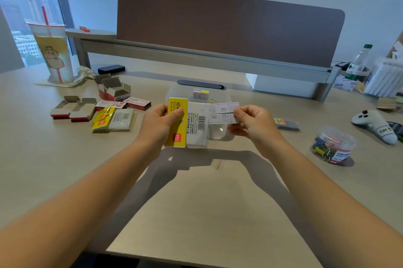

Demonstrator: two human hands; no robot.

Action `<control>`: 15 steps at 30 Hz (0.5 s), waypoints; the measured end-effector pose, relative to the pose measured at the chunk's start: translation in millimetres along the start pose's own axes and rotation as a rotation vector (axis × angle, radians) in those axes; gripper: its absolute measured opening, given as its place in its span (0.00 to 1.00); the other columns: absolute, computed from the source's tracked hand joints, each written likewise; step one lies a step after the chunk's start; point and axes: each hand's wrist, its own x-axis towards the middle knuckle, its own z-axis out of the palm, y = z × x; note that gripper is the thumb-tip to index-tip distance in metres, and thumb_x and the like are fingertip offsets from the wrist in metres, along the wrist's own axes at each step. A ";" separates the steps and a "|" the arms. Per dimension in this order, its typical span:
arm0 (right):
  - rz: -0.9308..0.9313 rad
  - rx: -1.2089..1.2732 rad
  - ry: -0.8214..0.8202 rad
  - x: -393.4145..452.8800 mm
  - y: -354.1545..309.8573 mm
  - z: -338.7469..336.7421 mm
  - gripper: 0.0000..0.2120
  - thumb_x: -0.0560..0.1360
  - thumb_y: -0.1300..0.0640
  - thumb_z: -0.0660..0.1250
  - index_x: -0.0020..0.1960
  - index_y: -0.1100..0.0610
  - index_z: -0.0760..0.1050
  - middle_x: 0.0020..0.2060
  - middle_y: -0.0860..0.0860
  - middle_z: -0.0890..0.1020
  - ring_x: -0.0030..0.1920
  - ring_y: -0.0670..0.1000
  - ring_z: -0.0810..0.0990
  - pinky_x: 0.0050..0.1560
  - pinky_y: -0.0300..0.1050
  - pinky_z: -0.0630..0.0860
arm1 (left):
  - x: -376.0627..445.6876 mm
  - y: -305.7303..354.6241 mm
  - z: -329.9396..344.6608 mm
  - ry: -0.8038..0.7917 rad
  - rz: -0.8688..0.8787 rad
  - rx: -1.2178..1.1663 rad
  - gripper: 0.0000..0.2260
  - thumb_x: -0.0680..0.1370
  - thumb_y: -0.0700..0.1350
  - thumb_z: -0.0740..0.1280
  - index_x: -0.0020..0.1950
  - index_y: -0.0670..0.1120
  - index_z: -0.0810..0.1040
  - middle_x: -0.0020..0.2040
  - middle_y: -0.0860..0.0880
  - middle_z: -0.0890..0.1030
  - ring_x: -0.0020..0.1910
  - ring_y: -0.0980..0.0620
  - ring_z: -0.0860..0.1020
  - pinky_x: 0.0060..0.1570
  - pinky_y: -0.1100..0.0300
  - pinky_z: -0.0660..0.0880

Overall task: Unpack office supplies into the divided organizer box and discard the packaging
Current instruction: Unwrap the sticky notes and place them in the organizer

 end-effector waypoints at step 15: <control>-0.333 -0.480 0.124 77.8 -42.3 12.5 0.09 0.78 0.57 0.54 0.52 0.61 0.70 0.45 0.52 0.73 0.46 0.49 0.73 0.43 0.36 0.73 | 37.0 27.8 -34.5 0.060 -0.049 0.049 0.06 0.77 0.44 0.60 0.41 0.48 0.73 0.41 0.49 0.79 0.39 0.51 0.79 0.36 0.57 0.77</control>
